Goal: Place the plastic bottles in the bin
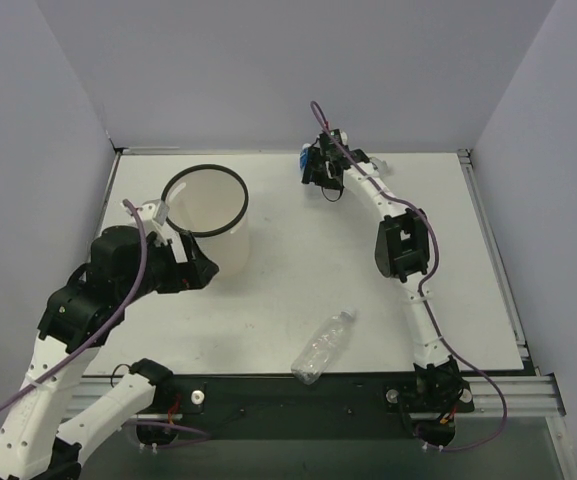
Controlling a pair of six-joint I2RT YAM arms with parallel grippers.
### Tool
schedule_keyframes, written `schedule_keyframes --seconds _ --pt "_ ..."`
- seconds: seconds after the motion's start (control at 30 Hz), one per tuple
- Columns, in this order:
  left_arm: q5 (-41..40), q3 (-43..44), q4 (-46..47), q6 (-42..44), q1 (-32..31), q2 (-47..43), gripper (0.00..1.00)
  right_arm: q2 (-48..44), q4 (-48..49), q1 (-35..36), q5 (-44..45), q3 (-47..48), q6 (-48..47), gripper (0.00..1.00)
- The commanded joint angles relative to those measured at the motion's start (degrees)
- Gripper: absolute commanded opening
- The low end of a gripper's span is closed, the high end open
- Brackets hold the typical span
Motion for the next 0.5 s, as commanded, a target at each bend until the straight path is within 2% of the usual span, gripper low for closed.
schedule_keyframes --seconds 0.0,0.07,0.23,0.47 --pt "7.08 -5.06 -1.32 5.82 0.29 -0.72 0.97 -0.46 1.71 -0.49 1.97 0.97 0.2 0.43" --pt "9.9 -6.56 -1.49 6.52 0.29 -0.19 0.98 -3.0 2.5 -0.66 2.15 -0.96 -0.68 0.41" --pt "10.43 -7.79 -0.44 8.54 -1.2 -1.41 0.97 -11.96 3.65 -0.75 1.36 -12.81 -4.11 0.41" --pt "7.8 -7.62 -0.53 8.63 -2.96 -4.05 0.97 -32.77 3.39 0.39 -4.08 -28.46 -6.05 0.4"
